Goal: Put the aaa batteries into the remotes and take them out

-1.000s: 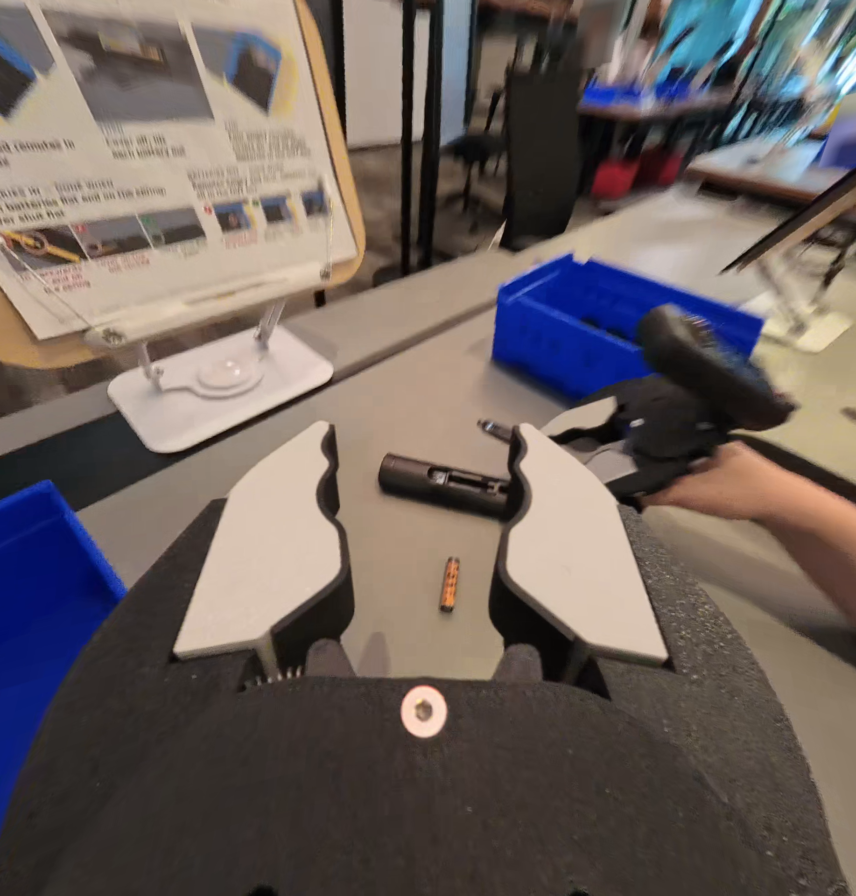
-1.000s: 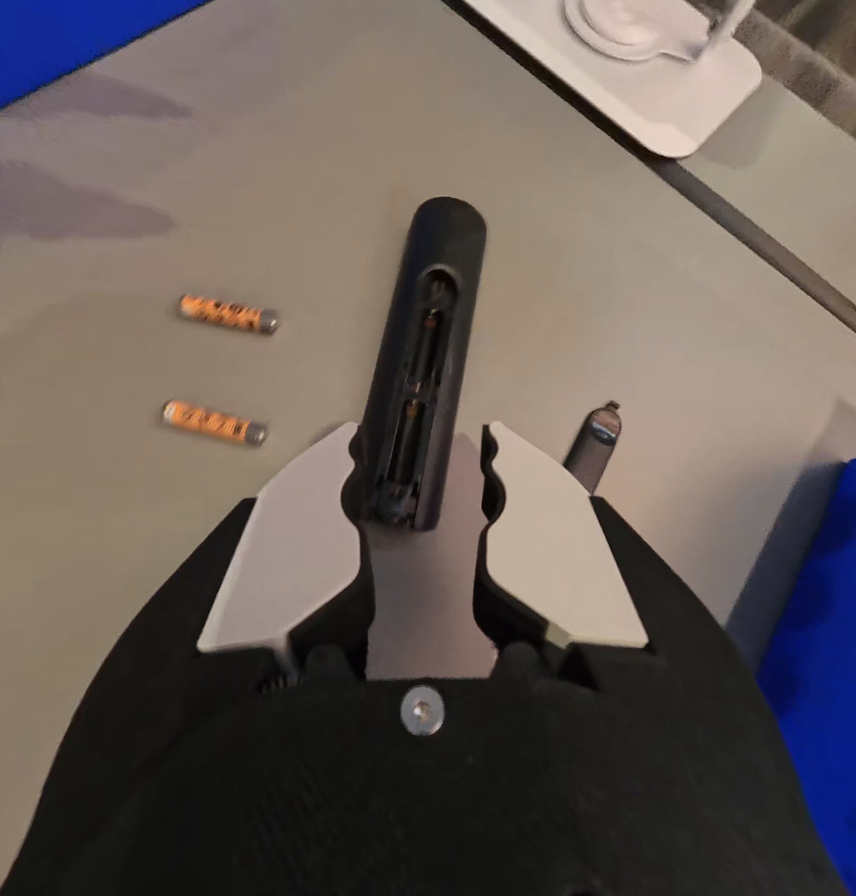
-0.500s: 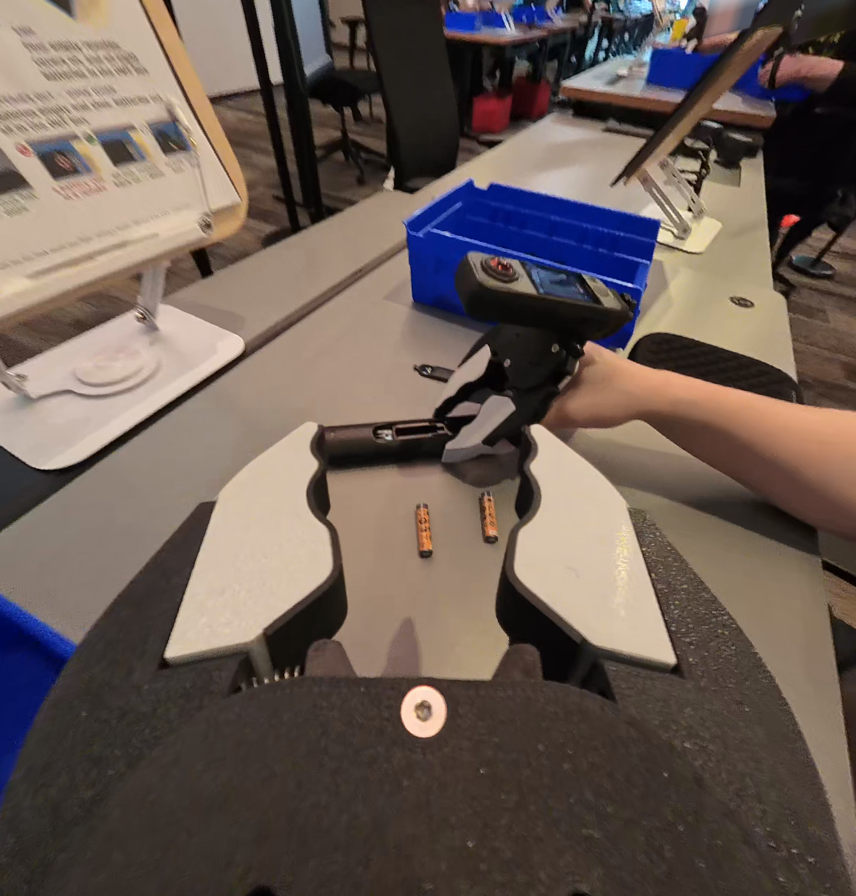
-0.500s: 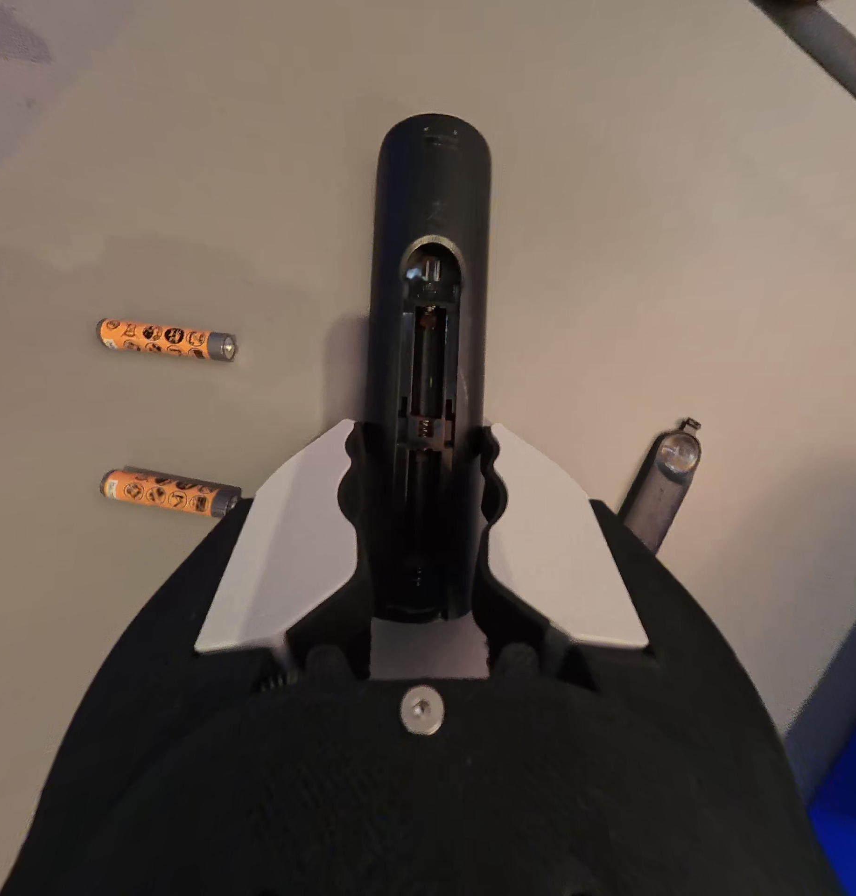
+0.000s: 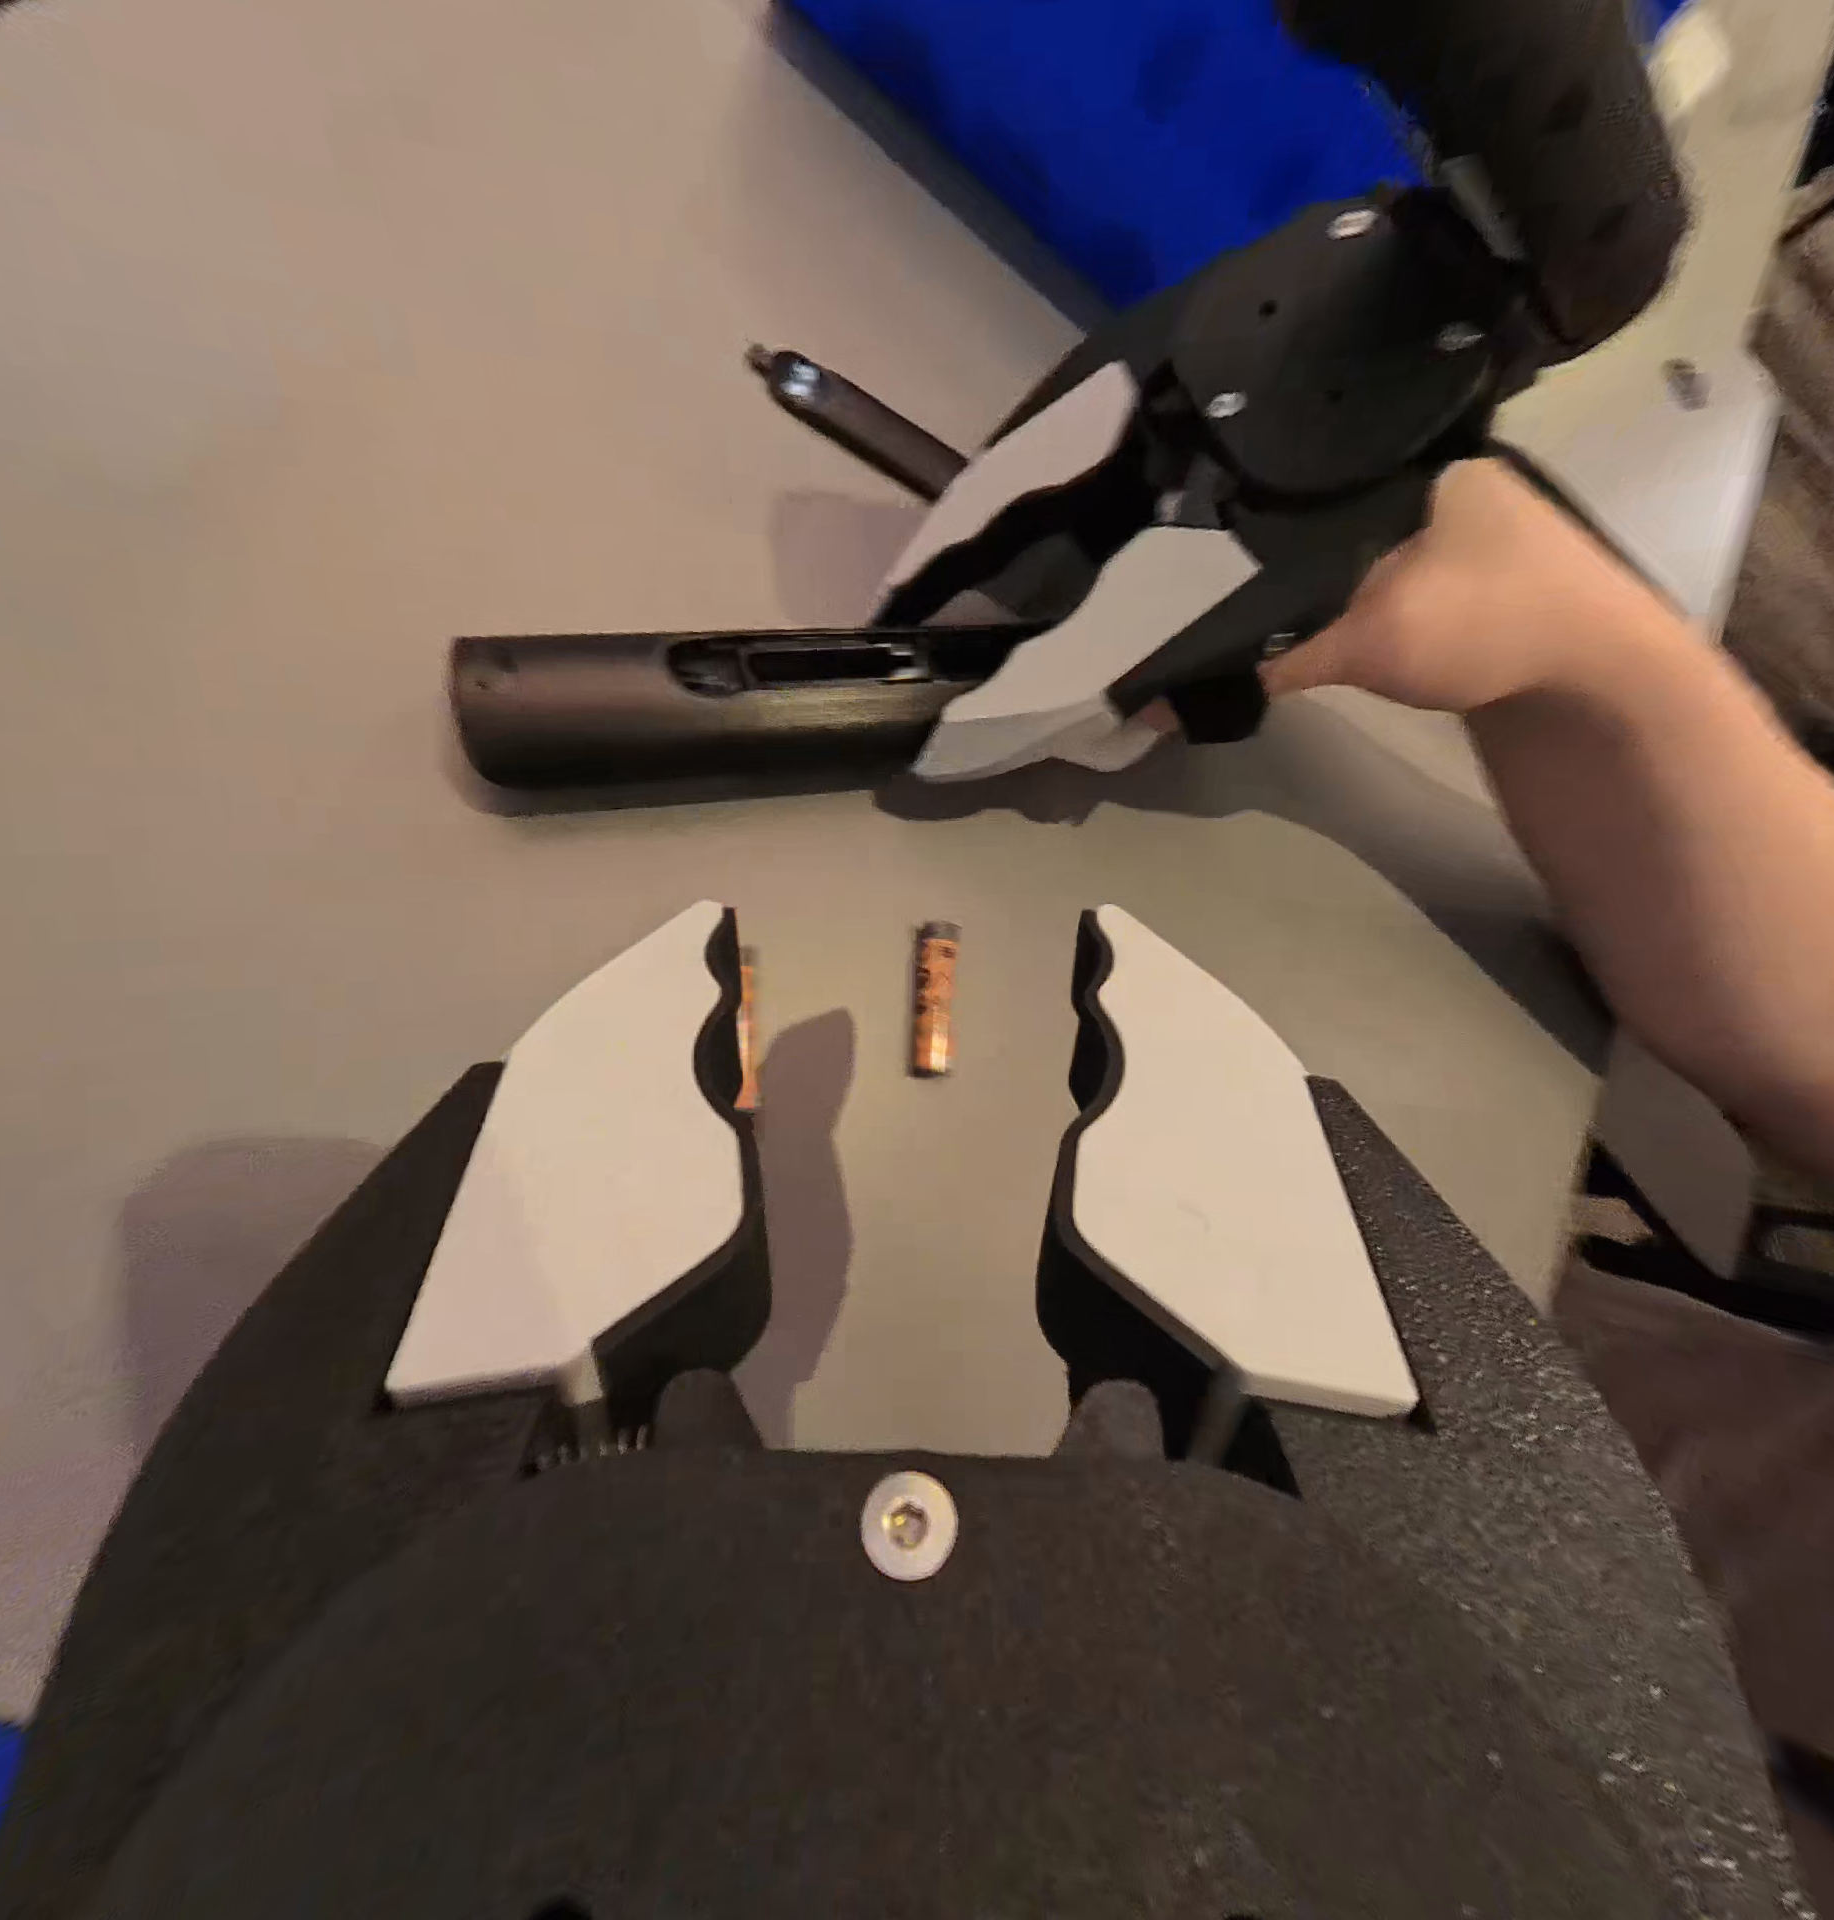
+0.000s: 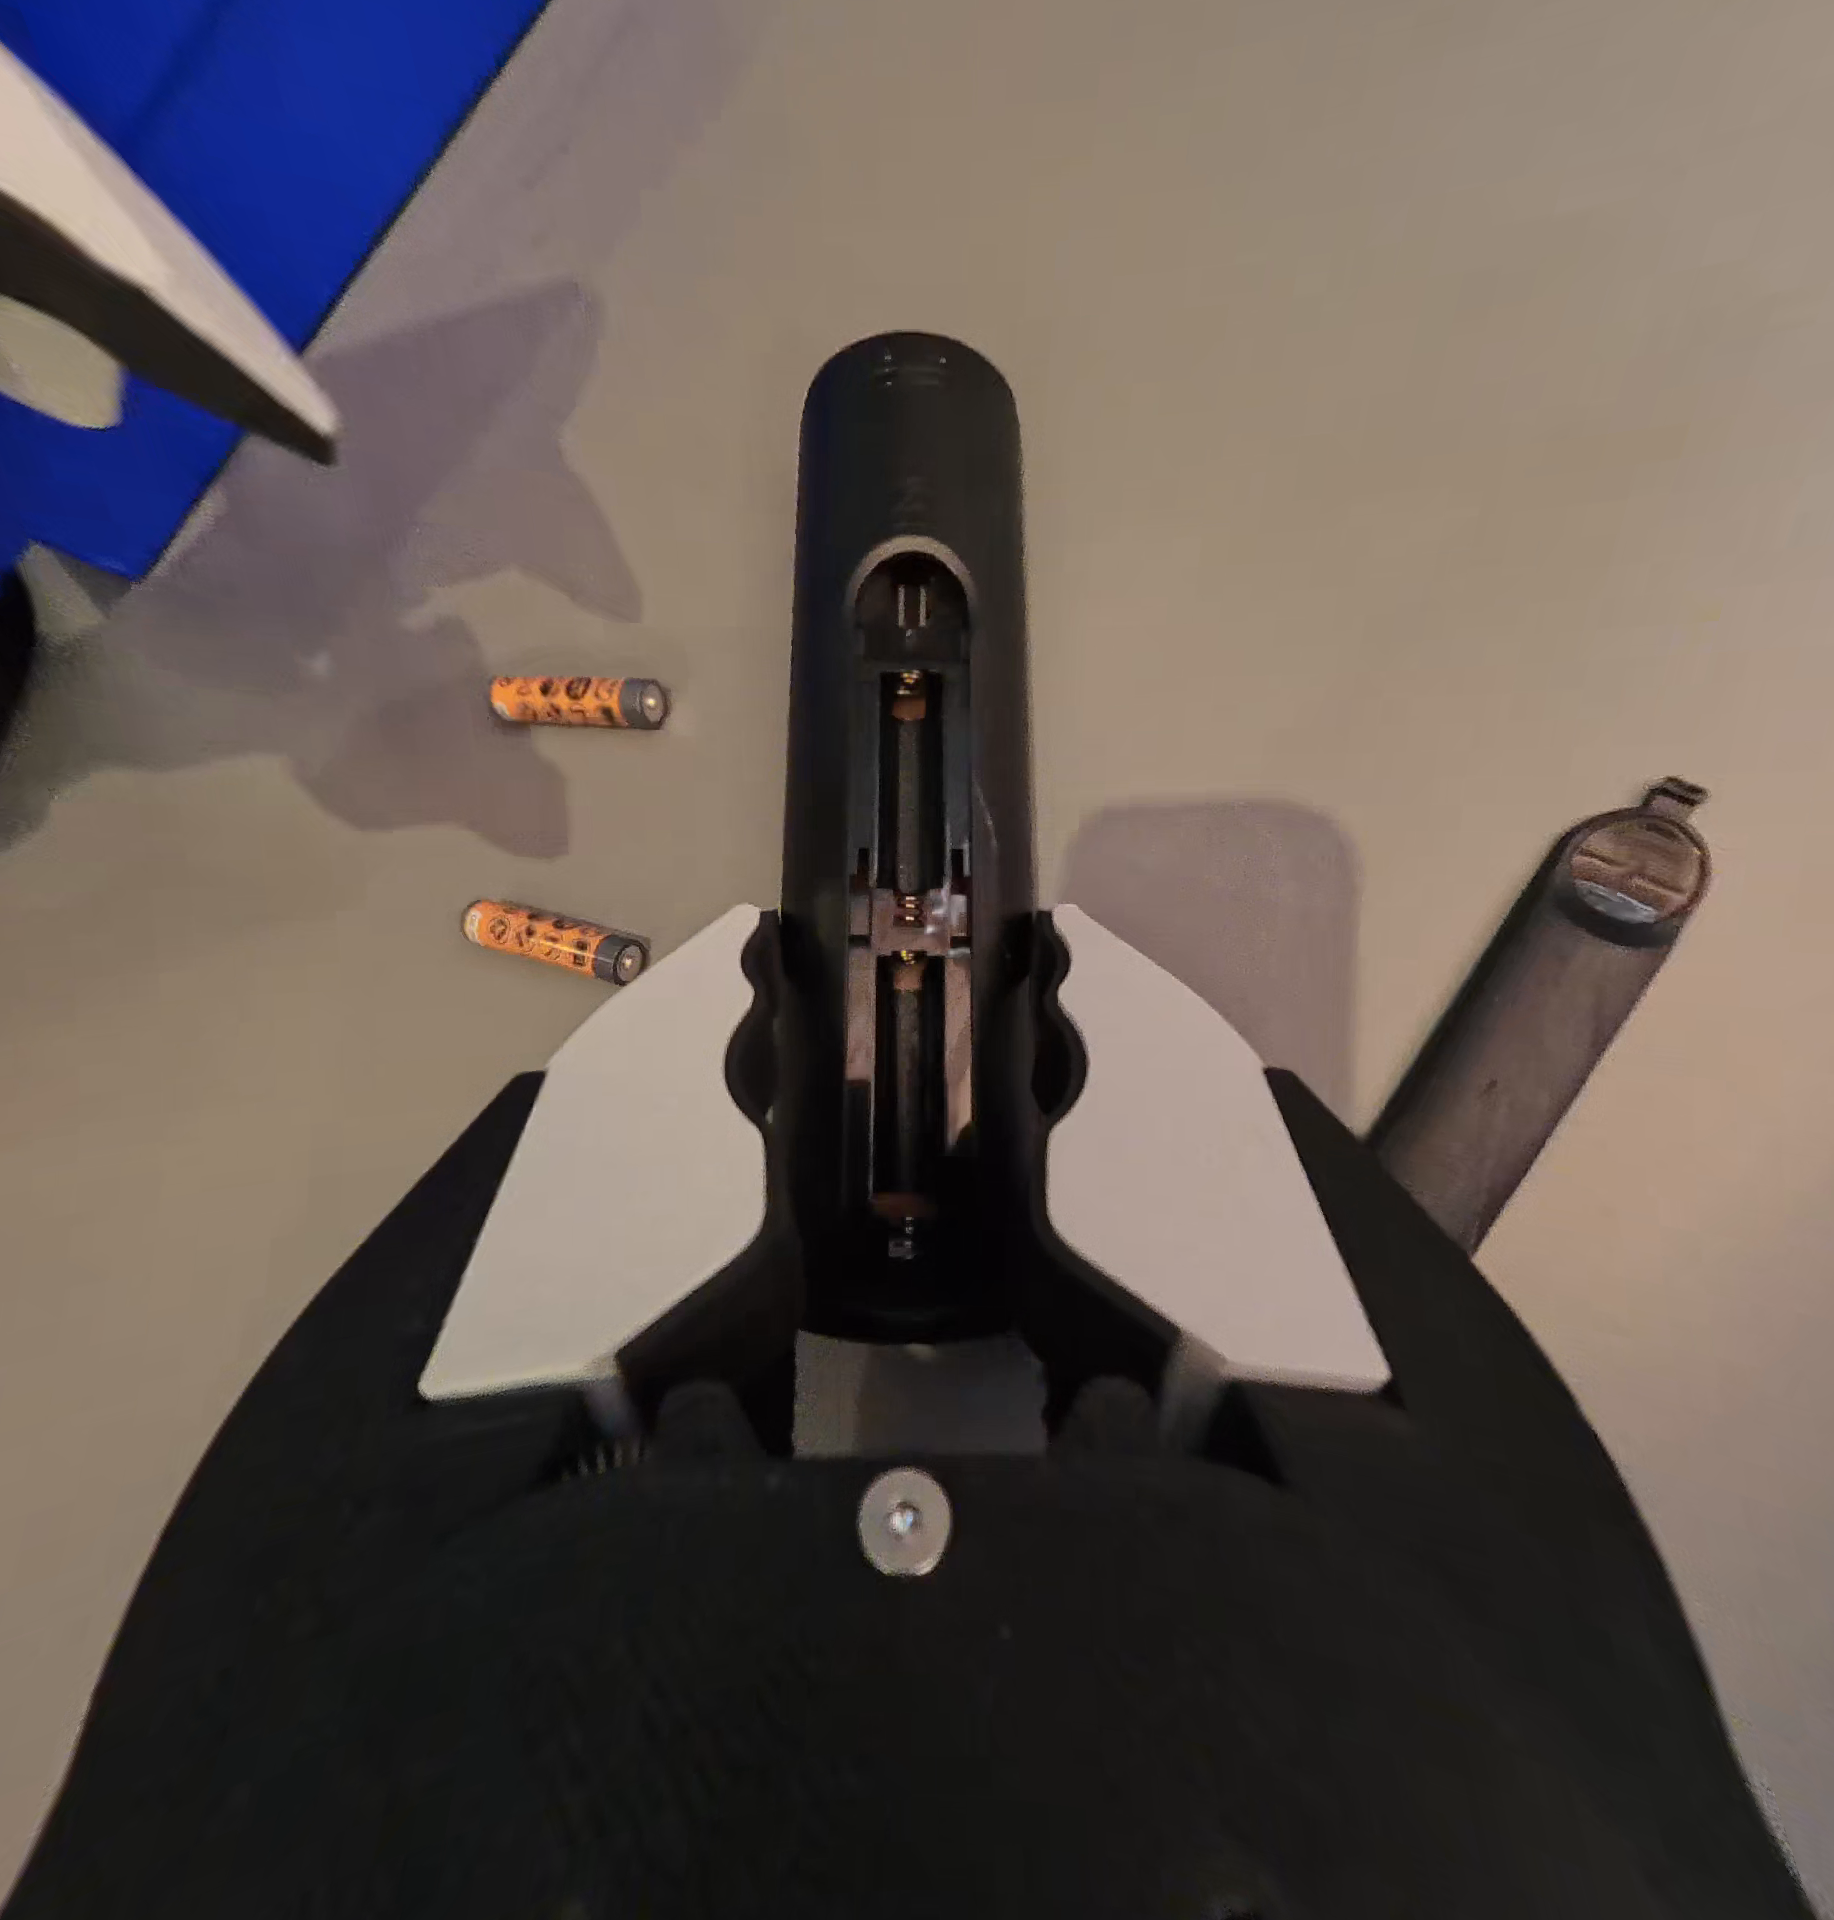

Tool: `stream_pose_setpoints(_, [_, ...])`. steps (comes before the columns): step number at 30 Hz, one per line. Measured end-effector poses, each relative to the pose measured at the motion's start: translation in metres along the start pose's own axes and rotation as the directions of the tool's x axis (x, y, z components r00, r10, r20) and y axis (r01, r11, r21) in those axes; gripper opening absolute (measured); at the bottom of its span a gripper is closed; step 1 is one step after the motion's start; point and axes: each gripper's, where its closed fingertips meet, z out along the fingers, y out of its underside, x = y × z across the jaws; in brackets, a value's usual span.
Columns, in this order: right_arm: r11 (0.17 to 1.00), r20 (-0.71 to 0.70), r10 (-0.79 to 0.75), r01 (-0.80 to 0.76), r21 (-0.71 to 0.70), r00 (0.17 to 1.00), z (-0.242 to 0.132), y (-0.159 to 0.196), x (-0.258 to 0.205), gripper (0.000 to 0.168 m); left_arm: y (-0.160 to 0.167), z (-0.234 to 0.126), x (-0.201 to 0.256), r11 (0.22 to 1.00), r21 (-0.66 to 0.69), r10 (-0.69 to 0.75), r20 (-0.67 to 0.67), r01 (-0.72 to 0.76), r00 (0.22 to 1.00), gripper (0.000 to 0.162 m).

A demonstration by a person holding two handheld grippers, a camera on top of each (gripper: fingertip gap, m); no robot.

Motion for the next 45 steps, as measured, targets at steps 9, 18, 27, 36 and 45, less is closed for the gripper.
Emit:
stream_pose_setpoints(9, [0.978,0.177,0.163,-0.182,0.100,0.971,-0.016,-0.017,-0.007,0.048,-0.006,0.022,-0.033,0.993,-0.028,-0.116,0.032,0.116,0.993,0.068])
stream_pose_setpoints(18, [0.947,0.179,-0.111,0.049,0.316,0.978,-0.063,-0.049,-0.038,0.048,-0.037,-0.010,-0.015,0.982,0.125,-0.128,-0.106,0.141,0.986,0.072])
stream_pose_setpoints(27, [0.767,0.048,-0.541,0.470,0.437,0.840,-0.129,-0.073,-0.096,0.048,-0.068,-0.064,0.058,0.950,0.309,0.153,-0.300,-0.056,0.942,0.076])
stream_pose_setpoints(36, [0.494,-0.201,-0.796,0.805,0.329,0.571,-0.147,-0.088,-0.120,0.048,-0.057,-0.079,0.091,0.939,0.327,0.239,-0.391,-0.109,0.889,0.031])
stream_pose_setpoints(45, [0.411,-0.261,-0.839,0.871,0.268,0.477,-0.145,-0.096,-0.132,0.048,-0.063,-0.090,0.091,0.896,0.412,0.306,-0.304,-0.165,0.902,0.041])
